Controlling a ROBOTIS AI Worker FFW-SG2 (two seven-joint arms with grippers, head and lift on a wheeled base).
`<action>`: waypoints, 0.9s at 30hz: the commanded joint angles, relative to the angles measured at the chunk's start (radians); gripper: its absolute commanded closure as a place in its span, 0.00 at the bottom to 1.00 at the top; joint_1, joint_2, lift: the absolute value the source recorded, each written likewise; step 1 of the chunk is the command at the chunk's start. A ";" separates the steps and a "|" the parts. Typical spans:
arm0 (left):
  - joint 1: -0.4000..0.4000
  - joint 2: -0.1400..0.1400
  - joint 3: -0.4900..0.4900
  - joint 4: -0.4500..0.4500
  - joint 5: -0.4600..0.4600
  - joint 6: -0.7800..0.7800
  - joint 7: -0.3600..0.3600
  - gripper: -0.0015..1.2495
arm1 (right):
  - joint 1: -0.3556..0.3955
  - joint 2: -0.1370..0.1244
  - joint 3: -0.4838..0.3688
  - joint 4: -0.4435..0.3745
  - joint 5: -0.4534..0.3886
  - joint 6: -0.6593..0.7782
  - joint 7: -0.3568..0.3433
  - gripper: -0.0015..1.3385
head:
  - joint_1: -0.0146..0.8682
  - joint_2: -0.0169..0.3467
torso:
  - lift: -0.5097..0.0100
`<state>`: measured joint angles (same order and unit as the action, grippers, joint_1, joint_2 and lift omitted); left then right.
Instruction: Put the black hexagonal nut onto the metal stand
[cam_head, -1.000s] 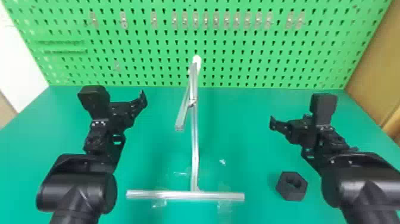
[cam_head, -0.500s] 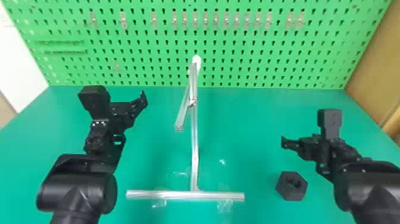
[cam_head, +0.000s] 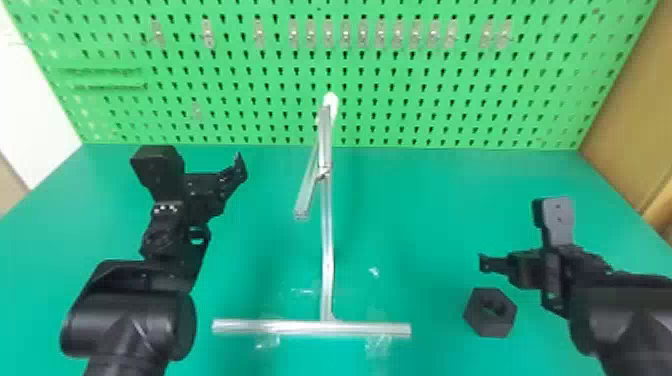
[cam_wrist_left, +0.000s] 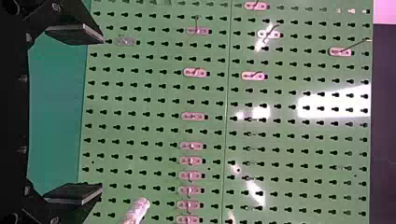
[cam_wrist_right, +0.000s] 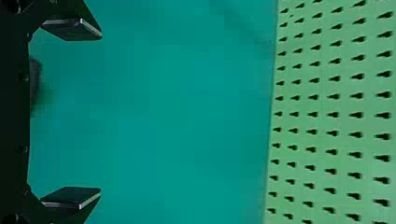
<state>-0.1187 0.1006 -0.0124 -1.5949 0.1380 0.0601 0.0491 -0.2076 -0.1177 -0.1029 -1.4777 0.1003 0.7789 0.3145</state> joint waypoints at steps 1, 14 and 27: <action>0.001 0.001 0.000 0.000 -0.002 0.000 0.000 0.12 | 0.005 -0.007 -0.009 -0.021 -0.001 0.080 0.006 0.09 | 0.80 0.27 | 0.98; 0.001 0.001 0.002 0.000 -0.003 0.000 0.000 0.13 | 0.022 -0.020 -0.015 -0.032 0.027 0.160 0.066 0.10 | 0.80 0.27 | 0.98; 0.001 0.001 0.002 0.000 -0.005 0.000 0.000 0.13 | 0.019 -0.017 -0.032 0.063 0.027 0.097 0.104 0.10 | 0.80 0.27 | 0.98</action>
<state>-0.1179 0.1008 -0.0105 -1.5950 0.1346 0.0598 0.0491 -0.1859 -0.1383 -0.1325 -1.4345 0.1239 0.8878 0.4192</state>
